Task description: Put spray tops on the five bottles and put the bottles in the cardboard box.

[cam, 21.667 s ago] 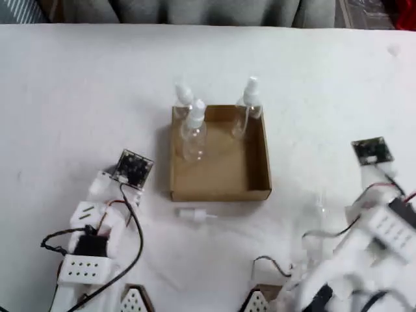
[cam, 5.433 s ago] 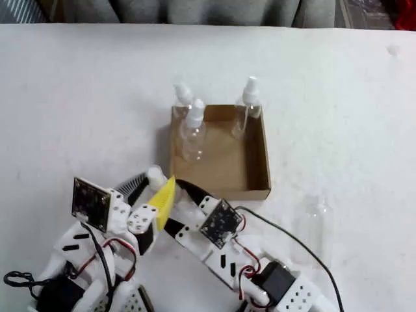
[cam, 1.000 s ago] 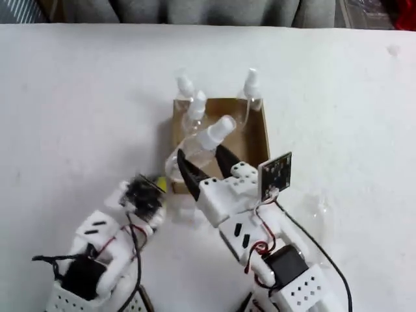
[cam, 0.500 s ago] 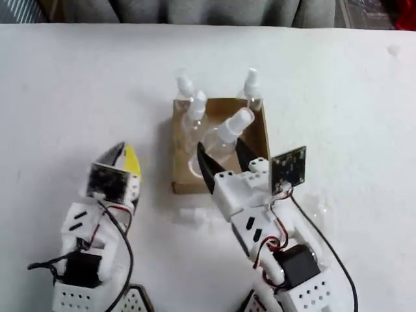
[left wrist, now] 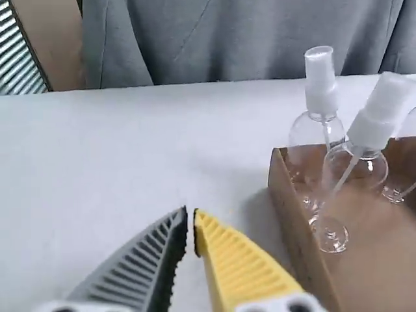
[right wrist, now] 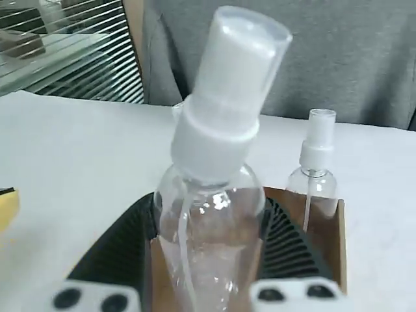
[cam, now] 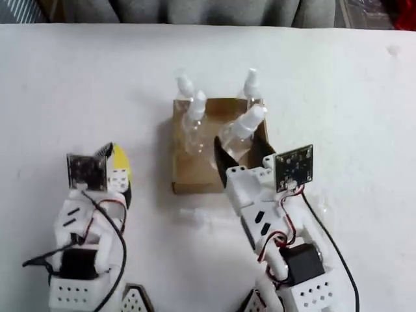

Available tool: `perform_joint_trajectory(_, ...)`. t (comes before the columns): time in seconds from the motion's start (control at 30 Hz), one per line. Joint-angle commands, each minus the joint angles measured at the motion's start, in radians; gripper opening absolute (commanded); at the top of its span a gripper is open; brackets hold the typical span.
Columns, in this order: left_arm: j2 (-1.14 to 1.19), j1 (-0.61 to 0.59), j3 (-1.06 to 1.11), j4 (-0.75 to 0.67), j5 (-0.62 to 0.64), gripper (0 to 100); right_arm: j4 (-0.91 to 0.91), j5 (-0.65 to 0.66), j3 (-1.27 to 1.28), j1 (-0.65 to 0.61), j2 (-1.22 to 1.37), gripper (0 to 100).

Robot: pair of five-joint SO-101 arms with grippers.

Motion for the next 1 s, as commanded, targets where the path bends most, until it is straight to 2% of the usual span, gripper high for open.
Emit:
perform_joint_trajectory(0.0, 0.311, -0.007, -0.144, -0.080, 0.012, 2, -0.002, 0.012, -0.054, 0.016, 0.019, 1.5)
perform_joint_trajectory(0.13, 0.527, -0.058, -0.167, -0.238, 0.012, 2, -0.028, 0.014, -0.077, 0.044, 0.128, 1.5)
perform_joint_trajectory(0.3, 0.651, -0.082, -0.170, -0.365, 0.012, 2, -0.108, 0.014, -0.123, 0.114, 0.317, 1.5)
perform_joint_trajectory(0.43, 0.670, -0.081, -0.170, -0.382, 0.012, 2, -0.151, 0.014, -0.164, 0.151, 0.444, 1.5)
perform_joint_trajectory(0.6, 0.674, -0.081, -0.170, -0.382, 0.012, 2, -0.160, 0.091, -0.210, 0.165, 0.564, 1.5)
perform_joint_trajectory(0.97, 0.674, -0.079, -0.166, -0.382, 0.012, 2, -0.412, 0.097, -0.212, 0.209, 0.796, 1.5)
